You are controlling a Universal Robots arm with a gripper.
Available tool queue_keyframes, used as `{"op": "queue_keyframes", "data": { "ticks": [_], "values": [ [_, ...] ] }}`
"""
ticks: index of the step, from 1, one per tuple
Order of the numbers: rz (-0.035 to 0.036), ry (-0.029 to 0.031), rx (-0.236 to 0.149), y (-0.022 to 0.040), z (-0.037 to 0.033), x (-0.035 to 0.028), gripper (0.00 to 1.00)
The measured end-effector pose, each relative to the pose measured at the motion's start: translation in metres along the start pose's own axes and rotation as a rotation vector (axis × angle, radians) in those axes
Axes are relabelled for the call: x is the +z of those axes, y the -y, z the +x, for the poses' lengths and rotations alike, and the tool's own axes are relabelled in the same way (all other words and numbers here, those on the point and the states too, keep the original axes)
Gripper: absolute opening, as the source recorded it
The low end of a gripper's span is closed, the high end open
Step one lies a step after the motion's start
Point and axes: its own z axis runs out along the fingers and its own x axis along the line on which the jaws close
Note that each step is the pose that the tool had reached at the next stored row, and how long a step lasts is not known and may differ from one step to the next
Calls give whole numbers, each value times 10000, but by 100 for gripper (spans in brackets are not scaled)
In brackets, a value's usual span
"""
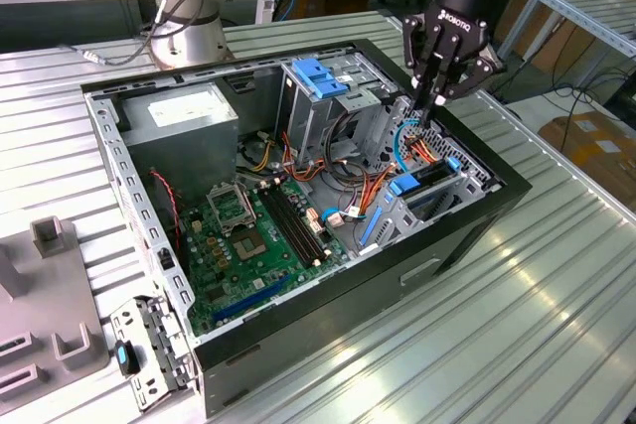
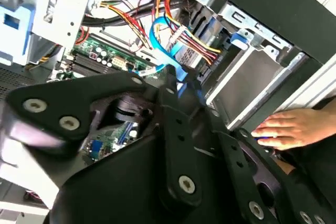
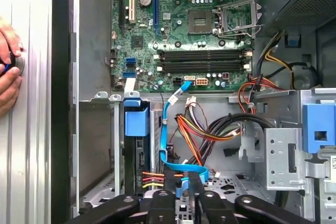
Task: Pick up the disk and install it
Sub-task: 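Insert the second disk wire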
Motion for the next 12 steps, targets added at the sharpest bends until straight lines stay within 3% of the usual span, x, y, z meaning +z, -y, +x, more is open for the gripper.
{"op": "queue_keyframes", "data": {
  "ticks": [1, 4, 5, 7, 8, 9, 10, 12],
  "values": [
    [0, -82, 3, 0, -14, 11, 30],
    [1, -259, 9, 1, -50, 41, 30],
    [1, -382, 13, 2, -61, 62, 30],
    [2, -498, 17, 2, -73, 80, 30],
    [2, -592, 20, 3, -75, 89, 30],
    [2, -650, 22, 3, -76, 92, 30],
    [2, -721, 24, 3, -76, 93, 29],
    [3, -783, 27, 3, -76, 93, 16]
  ]
}}
